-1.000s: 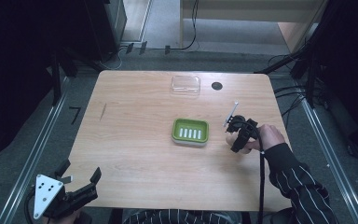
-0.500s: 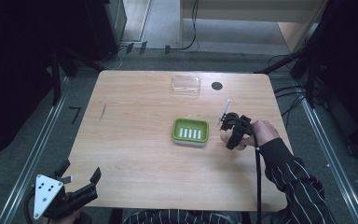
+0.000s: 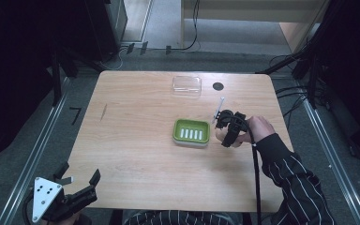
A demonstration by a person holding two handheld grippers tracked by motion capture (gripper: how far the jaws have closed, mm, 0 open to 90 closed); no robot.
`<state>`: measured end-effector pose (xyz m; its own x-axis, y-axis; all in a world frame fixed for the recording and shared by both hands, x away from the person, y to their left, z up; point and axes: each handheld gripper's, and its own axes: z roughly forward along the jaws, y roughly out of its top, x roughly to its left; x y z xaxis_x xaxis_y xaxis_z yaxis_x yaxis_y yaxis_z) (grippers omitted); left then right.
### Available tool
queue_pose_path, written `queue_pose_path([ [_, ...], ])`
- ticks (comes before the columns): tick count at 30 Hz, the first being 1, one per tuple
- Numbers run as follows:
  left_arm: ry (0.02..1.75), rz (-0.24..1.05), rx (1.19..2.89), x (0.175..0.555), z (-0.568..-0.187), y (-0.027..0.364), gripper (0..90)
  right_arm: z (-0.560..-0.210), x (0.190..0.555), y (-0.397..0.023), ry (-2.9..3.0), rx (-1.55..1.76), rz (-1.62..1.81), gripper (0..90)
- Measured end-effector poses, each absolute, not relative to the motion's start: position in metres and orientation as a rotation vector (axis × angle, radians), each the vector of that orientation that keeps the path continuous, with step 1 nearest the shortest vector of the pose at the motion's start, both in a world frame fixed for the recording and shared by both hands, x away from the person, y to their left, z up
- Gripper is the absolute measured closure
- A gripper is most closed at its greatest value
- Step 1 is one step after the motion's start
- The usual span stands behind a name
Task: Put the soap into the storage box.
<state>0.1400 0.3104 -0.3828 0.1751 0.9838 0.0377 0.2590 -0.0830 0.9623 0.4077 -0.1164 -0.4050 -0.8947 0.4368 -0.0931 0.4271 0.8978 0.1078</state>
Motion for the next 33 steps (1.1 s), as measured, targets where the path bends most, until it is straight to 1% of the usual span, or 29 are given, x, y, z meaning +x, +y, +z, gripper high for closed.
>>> queue_pose_path([
  [9,1.248,0.989,1.523,0.138,-0.383,0.311,7.2,-0.400,0.413,-0.107,2.946,0.649,0.139,33.3],
  [33,1.284,1.009,1.505,0.127,-0.383,0.316,7.2,-0.396,0.430,-0.067,2.967,0.506,0.150,33.4],
])
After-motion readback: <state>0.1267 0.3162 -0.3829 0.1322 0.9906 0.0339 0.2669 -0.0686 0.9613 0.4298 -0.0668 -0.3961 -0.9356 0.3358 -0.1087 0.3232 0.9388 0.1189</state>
